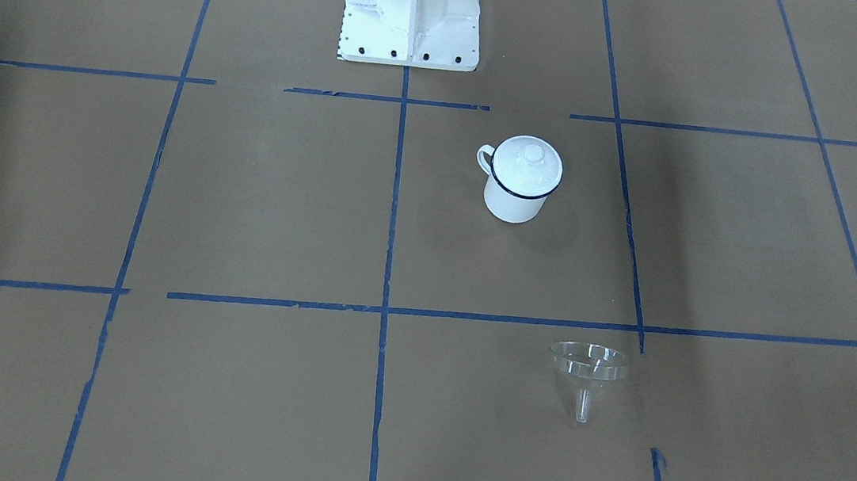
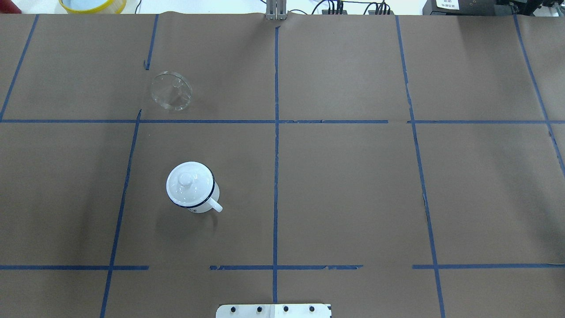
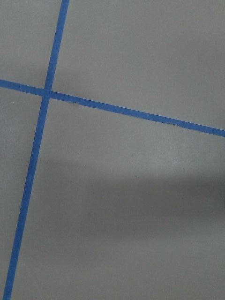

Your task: Place funnel on cup

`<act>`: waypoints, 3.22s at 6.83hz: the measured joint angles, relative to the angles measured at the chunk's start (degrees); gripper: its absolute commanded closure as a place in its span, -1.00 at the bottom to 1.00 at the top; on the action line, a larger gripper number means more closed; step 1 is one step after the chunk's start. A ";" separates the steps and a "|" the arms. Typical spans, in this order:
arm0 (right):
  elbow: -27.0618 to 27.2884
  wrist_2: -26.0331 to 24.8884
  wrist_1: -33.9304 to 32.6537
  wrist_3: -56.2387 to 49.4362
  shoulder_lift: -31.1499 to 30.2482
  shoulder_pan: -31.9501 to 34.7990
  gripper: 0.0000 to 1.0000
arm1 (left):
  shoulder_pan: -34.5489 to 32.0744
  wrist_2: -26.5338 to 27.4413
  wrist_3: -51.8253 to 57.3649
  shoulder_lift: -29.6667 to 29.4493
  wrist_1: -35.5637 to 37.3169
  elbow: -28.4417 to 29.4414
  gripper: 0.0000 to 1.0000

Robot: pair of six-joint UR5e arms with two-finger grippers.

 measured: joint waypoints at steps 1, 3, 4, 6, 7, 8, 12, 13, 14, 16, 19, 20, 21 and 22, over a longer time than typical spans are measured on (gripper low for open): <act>0.03 0.00 0.00 0.00 0.00 0.00 -1.00 | 0.00 0.00 0.13 0.00 -0.01 0.00 -1.00; 0.03 0.00 0.00 0.00 0.00 0.00 -1.00 | 0.01 0.00 0.11 0.00 -0.02 -0.01 -1.00; 0.02 0.00 0.00 0.00 0.02 0.00 -1.00 | 0.01 -0.02 0.01 -0.06 0.00 -0.07 -1.00; 0.03 0.00 0.00 0.00 0.02 0.00 -1.00 | 0.01 0.09 -1.60 -0.51 0.27 -2.40 -1.00; 0.05 0.00 0.00 0.00 0.01 0.00 -1.00 | 0.26 0.37 -4.54 -0.69 0.52 -5.47 -1.00; 0.04 0.00 0.00 0.00 0.00 0.00 -1.00 | 1.18 0.60 -8.43 -0.71 0.70 -9.25 -1.00; 0.01 0.00 0.00 0.00 0.01 0.00 -1.00 | 11.86 0.89 -30.21 -0.64 0.78 -25.89 -1.00; 0.02 0.00 0.00 0.00 0.01 0.00 -1.00 | 15.88 1.76 -36.84 -0.80 0.73 -29.91 -1.00; 0.03 0.00 0.00 0.00 0.00 0.00 -1.00 | 20.58 4.01 -43.76 -1.53 0.70 -33.26 -1.00; 0.05 0.00 0.00 0.00 0.00 0.00 -1.00 | 30.18 10.84 -55.83 -4.07 0.65 -36.87 -1.00; 0.04 0.00 0.00 0.00 0.00 0.00 -1.00 | 42.78 17.85 -66.87 -9.84 0.53 -35.18 -1.00; 0.02 0.00 0.00 0.00 0.00 0.00 -1.00 | 45.84 18.47 -67.76 -13.53 0.62 -31.78 -1.00; 0.01 0.00 0.00 0.00 0.00 0.00 -1.00 | 48.66 18.67 -70.31 -15.93 0.66 -29.94 -1.00; 0.00 0.00 0.00 0.00 0.02 0.00 -1.00 | 51.43 18.76 -74.58 -17.14 0.68 -29.34 -1.00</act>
